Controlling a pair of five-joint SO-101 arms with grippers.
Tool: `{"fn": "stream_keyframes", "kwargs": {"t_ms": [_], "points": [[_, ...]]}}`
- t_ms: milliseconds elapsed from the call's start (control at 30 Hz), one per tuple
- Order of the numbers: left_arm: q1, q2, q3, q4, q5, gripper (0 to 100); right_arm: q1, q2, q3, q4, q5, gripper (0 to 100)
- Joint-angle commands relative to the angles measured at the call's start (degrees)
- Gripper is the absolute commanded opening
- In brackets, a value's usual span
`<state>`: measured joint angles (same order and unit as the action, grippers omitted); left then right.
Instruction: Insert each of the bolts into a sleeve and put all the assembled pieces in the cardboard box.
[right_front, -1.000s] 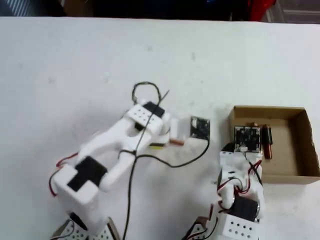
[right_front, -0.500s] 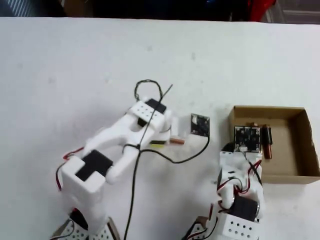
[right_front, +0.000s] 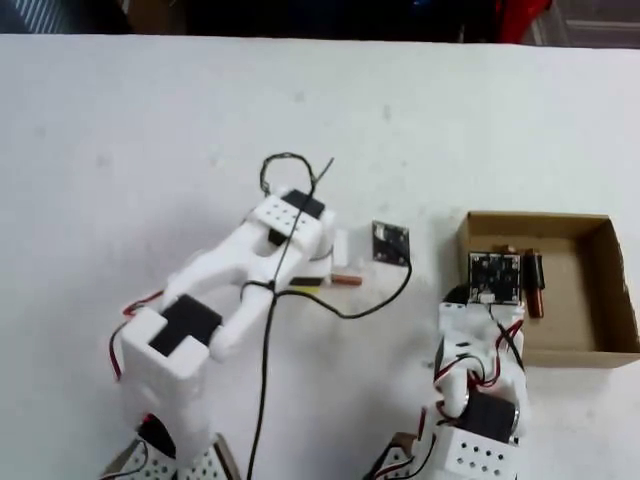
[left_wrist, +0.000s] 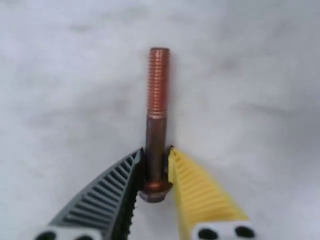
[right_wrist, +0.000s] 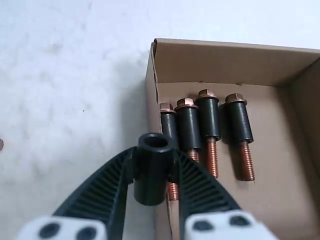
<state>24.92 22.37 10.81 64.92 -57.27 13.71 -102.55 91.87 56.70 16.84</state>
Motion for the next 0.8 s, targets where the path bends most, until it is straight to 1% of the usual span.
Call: {"fn": "stream_keyframes", "kwargs": {"t_ms": [0, 67, 267, 367, 500, 633, 767], "points": [[-2.24, 0.13, -0.26, 1.67, 0.00, 1, 1.01, -0.66, -0.70, -1.36, 0.09, 2.1], [-2.07, 0.13, -0.26, 1.67, 0.00, 3, 1.01, -0.66, -0.70, -1.36, 0.09, 2.1], [-3.03, -0.48, -0.44, 2.11, 0.00, 2, 1.01, -0.66, -0.62, -1.36, 0.09, 2.1], [-3.38, -0.48, -1.93, 8.62, 0.00, 2, 1.01, -0.66, -0.62, -1.36, 0.09, 2.1], [-3.91, -0.48, -7.30, 20.40, -0.44, 2, 1.01, -0.66, -0.62, -1.36, 0.09, 2.1], [-6.64, -0.48, -13.63, 27.52, -0.62, 2, 1.01, -0.66, -0.62, -1.36, 0.09, 2.1], [-9.54, -0.84, -17.49, 33.85, -5.54, 2, 1.01, -0.66, -0.62, -1.36, 0.09, 2.1]]}}
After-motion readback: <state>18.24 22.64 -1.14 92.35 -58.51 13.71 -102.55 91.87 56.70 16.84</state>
